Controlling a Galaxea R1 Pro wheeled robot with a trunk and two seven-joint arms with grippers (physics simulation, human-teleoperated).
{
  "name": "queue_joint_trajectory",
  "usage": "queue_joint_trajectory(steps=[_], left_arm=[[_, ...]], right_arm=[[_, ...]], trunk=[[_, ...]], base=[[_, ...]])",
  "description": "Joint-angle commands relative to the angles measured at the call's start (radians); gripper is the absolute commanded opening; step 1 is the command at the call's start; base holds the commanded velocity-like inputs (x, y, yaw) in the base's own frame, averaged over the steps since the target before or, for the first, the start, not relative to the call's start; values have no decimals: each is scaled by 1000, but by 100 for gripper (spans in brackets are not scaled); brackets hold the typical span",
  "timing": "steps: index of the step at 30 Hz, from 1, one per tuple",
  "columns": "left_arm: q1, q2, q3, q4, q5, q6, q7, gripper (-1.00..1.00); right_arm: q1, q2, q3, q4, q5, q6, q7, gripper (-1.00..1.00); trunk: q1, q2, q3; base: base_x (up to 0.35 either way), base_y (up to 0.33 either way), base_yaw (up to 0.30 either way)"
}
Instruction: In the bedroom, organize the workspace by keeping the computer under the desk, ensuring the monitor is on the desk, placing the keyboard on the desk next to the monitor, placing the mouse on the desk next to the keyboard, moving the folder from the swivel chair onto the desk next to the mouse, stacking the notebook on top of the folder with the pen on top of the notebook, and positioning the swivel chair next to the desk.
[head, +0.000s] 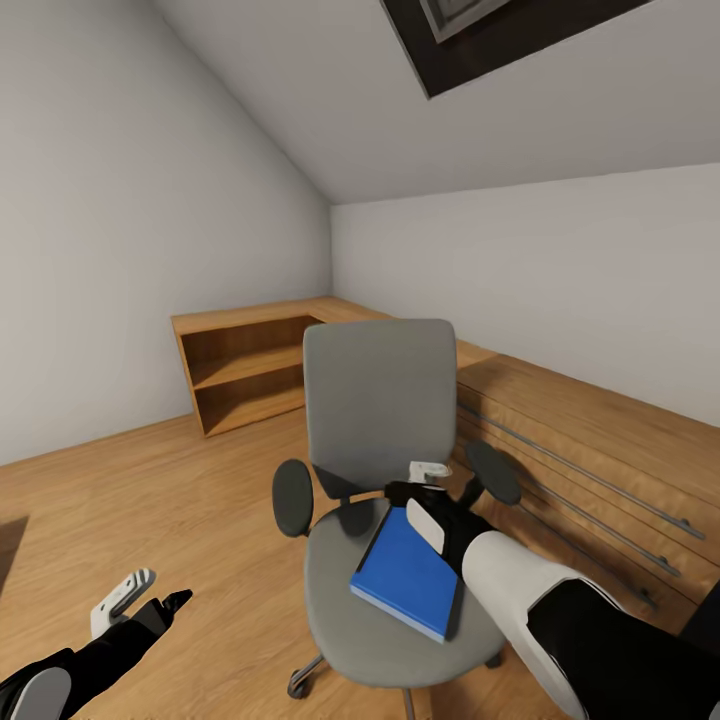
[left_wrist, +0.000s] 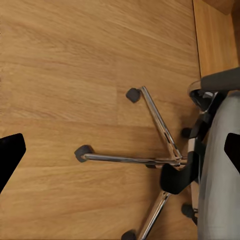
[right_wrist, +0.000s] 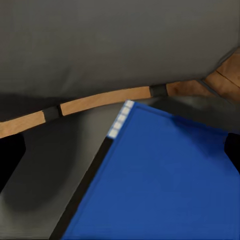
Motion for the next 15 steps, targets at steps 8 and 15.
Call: queue_joint_trajectory(steps=[8, 15], left_arm=[[-1, -1, -1, -1, 11, 4, 9, 100], [-1, -1, -2, -1, 11, 4, 8, 100]], right_arm=[[-1, 0, 5, -1, 21, 5, 26, 100], [-1, 0, 2, -1, 26, 3, 21, 100]], trunk=[[31, -57, -26], [57, -106, -48]], base=[[0, 0, 0], [0, 0, 0]])
